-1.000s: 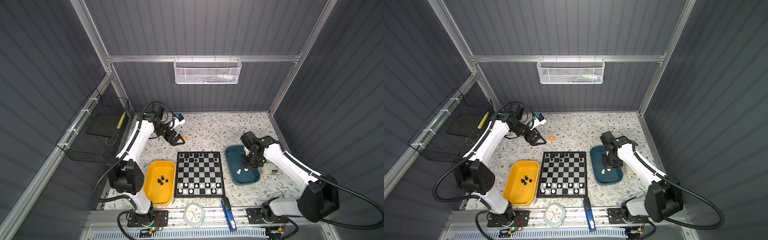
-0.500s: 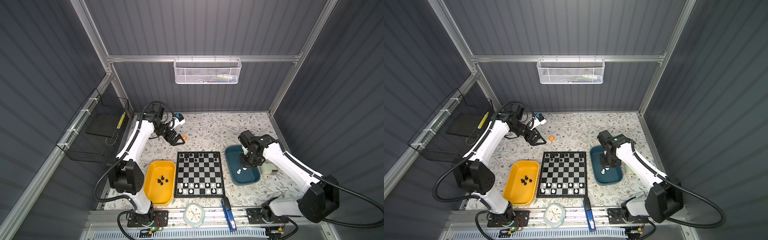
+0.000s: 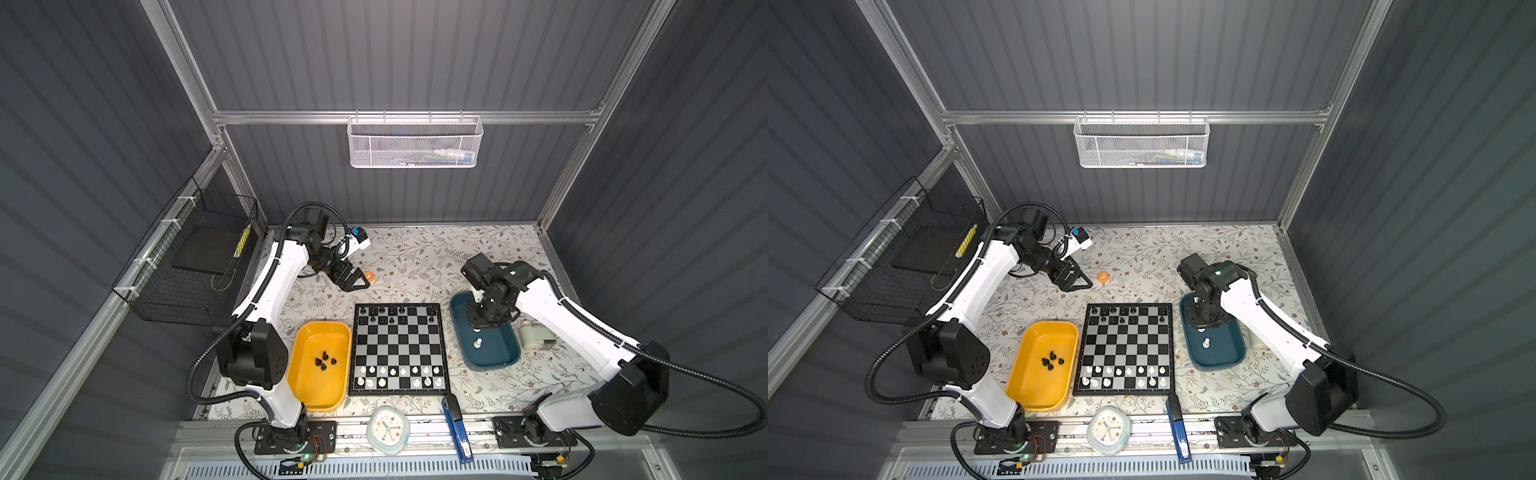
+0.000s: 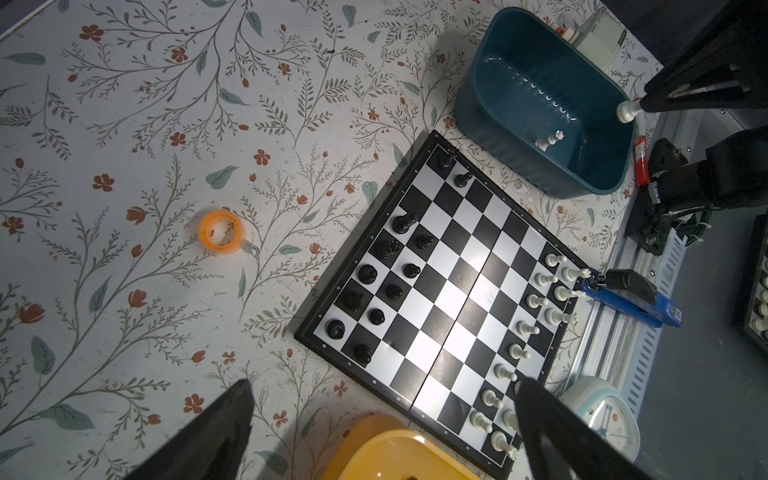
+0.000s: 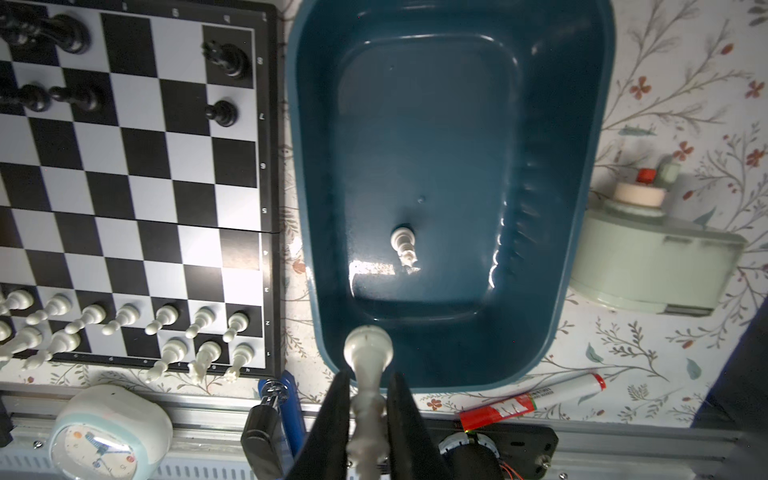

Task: Set up the chess pieces on the board
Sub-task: 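Lift the white pawn with the right gripper out of the teal tray, then carry the white pawn with the right gripper over the white pawn row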

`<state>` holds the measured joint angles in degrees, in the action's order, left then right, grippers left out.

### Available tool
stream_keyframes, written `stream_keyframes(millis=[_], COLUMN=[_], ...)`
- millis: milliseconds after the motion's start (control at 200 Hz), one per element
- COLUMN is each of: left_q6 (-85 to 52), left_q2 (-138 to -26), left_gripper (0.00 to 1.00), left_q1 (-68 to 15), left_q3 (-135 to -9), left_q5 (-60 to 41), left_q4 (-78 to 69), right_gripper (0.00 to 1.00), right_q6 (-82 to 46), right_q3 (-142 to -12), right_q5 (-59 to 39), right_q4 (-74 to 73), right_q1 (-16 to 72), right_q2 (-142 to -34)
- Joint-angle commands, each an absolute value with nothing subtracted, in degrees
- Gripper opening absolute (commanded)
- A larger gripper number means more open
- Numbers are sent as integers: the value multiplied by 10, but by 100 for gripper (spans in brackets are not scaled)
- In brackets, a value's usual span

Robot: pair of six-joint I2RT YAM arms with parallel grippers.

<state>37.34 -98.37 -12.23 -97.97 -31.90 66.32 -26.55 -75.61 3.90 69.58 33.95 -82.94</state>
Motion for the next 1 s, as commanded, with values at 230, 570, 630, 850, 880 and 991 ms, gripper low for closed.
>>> stream_keyframes(millis=[230,570,630,850,880,991], left_q6=[355,291,283,251,250,250], left_q2=[-955,-923,-916,-892,-890,-884], left_gripper=[99,99,100,99,99,100], left_q1=[-122,-114,-109,-89,-88,-87], left_q3=[-953,-909,-902,-884,-883,-881], left_q5=[-310,-270,-270,-268,-267,-268], left_q4=[630,553,546,517,515,514], right_gripper=[19,19,19,19,19,19], right_q6=[-301,-337,-344,-358,-359,-362], right_q3=[-826,-837,-835,-838,-839,-842], right_q5=[30,15,12,13,12,10], right_q4=[704,675,666,650,647,637], right_q1=[441,530,543,585,589,603], right_q2=[-890,-927,-931,-960,-964,-978])
